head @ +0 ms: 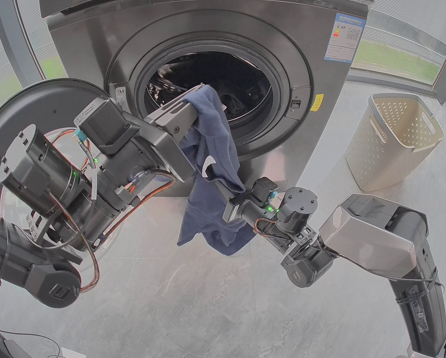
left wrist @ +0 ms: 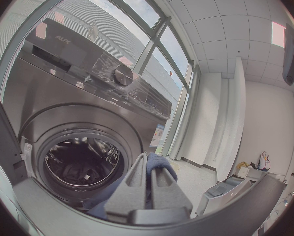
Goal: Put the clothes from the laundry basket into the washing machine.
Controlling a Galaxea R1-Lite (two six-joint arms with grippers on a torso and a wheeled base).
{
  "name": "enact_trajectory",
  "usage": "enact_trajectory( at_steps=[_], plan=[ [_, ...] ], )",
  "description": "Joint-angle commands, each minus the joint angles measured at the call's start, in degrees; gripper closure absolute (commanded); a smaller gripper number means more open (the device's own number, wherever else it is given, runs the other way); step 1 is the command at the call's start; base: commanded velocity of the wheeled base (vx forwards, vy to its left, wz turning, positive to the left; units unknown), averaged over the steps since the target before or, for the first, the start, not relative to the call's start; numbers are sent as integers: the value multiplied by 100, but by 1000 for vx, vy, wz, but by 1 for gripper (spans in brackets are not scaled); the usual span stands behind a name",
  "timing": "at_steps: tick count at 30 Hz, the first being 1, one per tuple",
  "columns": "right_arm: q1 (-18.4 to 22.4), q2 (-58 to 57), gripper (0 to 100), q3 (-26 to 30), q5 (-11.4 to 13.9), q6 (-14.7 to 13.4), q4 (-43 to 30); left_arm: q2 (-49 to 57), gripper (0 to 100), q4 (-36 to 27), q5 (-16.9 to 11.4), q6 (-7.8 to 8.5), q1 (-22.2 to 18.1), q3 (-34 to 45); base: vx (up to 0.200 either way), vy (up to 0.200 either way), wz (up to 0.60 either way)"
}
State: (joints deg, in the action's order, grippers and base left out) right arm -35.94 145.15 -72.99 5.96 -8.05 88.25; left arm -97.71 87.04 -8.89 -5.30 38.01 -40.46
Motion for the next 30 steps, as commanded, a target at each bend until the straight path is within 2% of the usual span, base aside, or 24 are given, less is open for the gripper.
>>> enact_trajectory(
  at_steps=[1, 2, 3, 4, 5, 6, 8, 11, 20, 24, 28, 29, 30],
  plan=[
    [113, -295, 100, 267, -42, -4, 8, -38, 100, -20, 19, 3, -259, 29, 0, 0, 0],
    [166, -470, 100, 434, -60, -13, 8, -38, 100, -20, 27, 3, -452, 47, 0, 0, 0],
    [166, -488, 100, 443, -60, -13, 8, -47, 100, -20, 27, 3, -470, 47, 0, 0, 0],
    [272, -664, 100, 584, -69, -22, 8, -55, 100, -29, 19, 3, -769, 161, 0, 0, 0],
    [272, -664, 100, 584, -69, -22, 8, -55, 100, -29, 19, 3, -769, 161, 0, 0, 0],
    [368, -857, 100, 698, -130, -22, 8, -126, 100, -20, -8, 12, -1112, 337, 0, 0, 0],
    [430, -1077, 100, 812, -192, -48, 8, -284, 100, 15, -34, 47, -1402, 530, 0, 0, 0],
    [447, -1341, 100, 935, -227, -57, -1, -539, 100, 76, -122, 126, -1639, 812, 0, 0, 0],
    [342, -1815, 100, 979, -315, -57, -80, -1444, 100, 164, -228, 539, -1630, 1383, 0, 0, 0],
    [289, -1859, 100, 970, -324, -57, -80, -1708, 100, 164, -553, 706, -1533, 1647, 0, 0, 0],
    [298, -1859, 100, 970, -359, -57, -71, -1813, 100, 173, -605, 724, -1533, 1638, 0, 0, 0],
    [298, -1859, 100, 970, -359, -66, -62, -1813, 0, 173, -605, 724, -1542, 1647, 0, 0, 0],
    [307, -1850, 100, 962, -359, -66, -71, -1813, 0, 173, -597, 724, -1533, 1673, 0, 0, 0]
  ],
)
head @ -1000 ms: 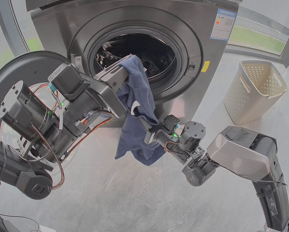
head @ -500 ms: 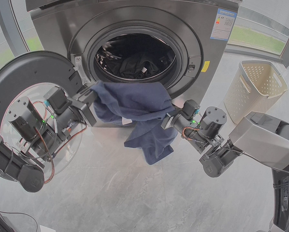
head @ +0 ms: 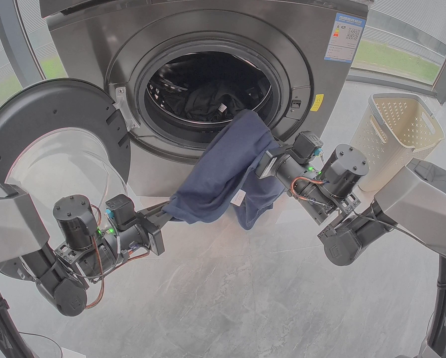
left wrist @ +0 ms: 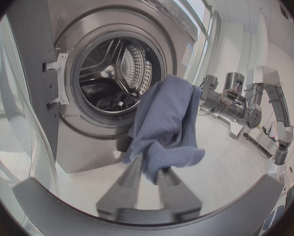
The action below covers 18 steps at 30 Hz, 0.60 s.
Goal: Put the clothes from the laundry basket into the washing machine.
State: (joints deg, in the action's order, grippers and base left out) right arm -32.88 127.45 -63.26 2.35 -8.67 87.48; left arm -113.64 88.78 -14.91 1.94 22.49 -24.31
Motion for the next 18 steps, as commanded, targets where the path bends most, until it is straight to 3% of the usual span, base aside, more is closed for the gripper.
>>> enact_trajectory(
  at_steps=[1, 6, 9, 10, 12, 15, 18],
  plan=[
    [1, -80, 100, -11, 2, -3, 6, -220, 0, -1, 6, -9, 18, 58, 0, 0, 0],
    [45, -71, 100, -73, -7, -3, -3, -185, 0, -1, -21, 43, 185, 919, 0, 0, 0],
    [36, -71, 100, -73, -7, -3, 6, -141, 0, -1, -135, 175, 238, 1262, 0, 0, 0],
    [9, -80, 100, -64, -16, -12, 6, -123, 0, -1, -311, 272, 265, 1376, 0, 0, 0],
    [1, -89, 100, -73, -51, -12, -3, -106, 0, -1, -601, 369, 300, 1429, 0, 0, 0],
    [-8, -89, 100, -11, -86, -30, 15, -97, 0, -1, -724, 439, 361, 1315, 0, 0, 0],
    [-52, -133, 100, 6, -86, -39, 15, -53, 0, -1, -733, 351, 423, 884, 0, 0, 0]
  ],
)
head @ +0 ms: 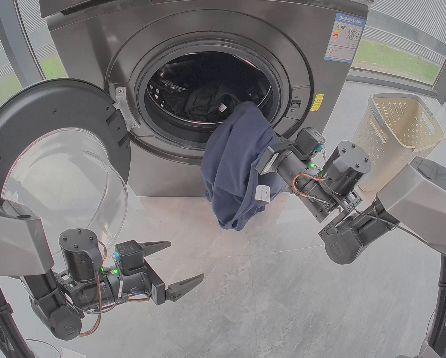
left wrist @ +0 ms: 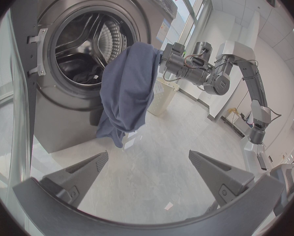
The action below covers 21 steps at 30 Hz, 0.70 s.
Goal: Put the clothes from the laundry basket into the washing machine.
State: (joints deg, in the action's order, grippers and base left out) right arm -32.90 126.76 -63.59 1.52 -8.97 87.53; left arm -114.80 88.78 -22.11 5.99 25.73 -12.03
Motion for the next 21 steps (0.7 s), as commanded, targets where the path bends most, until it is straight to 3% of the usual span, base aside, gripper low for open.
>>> enact_trajectory(
  at_steps=[1, 4, 8, 17, 21],
  plan=[
    [-76, -81, 100, 39, -3, -8, 1, 45, 0, -1, -3, -71, 125, -484, 0, 0, 0],
    [-173, -116, 100, 39, -21, -8, -8, -51, 0, -1, 49, -159, 178, -1038, 0, 0, 0],
    [-428, -81, 100, 22, -100, -17, -60, -289, 0, -1, 164, -555, 397, -1961, 0, 0, 0],
    [-577, -116, 100, 4, -231, -17, -131, -1150, 0, -10, 471, -607, 652, -3209, 0, 0, 0],
    [-638, -134, 100, 22, -249, -17, -131, -1546, 0, -10, 735, -599, 679, -3789, 0, 0, 0]
  ],
)
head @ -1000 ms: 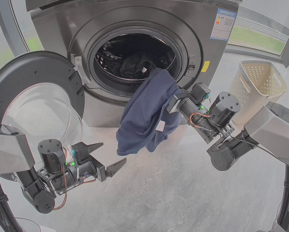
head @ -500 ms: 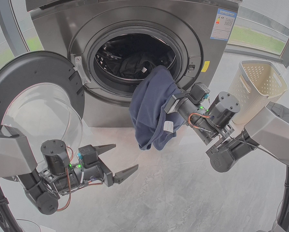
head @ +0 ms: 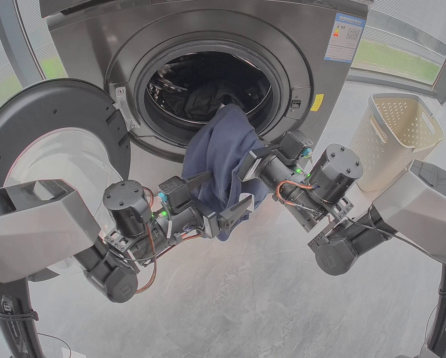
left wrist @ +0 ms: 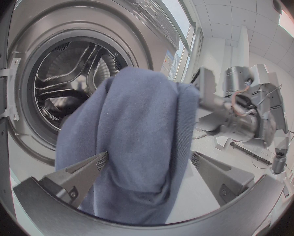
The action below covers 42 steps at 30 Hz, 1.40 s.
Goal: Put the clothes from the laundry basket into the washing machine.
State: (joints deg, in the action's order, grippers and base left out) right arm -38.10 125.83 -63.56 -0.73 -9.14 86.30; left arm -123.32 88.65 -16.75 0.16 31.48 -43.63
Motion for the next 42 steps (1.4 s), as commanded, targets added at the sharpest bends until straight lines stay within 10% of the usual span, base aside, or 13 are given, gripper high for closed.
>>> enact_trajectory(
  at_steps=[1, 22, 23, 42],
  plan=[
    [-163, -50, 100, 19, -59, 0, -16, -852, 0, 3, 278, -16, 131, -831, 0, 0, 0],
    [-409, -138, 100, 28, -226, -35, -60, -1871, 0, -94, 1227, -77, 122, -2466, 0, 0, 0],
    [-409, -138, 100, 28, -226, -44, -60, -1862, 100, -94, 1227, -86, 122, -2466, 0, 0, 0],
    [268, -270, 100, 591, -226, -114, -25, -834, 100, -6, 1473, -420, -238, -1710, 0, 0, 0]
  ],
)
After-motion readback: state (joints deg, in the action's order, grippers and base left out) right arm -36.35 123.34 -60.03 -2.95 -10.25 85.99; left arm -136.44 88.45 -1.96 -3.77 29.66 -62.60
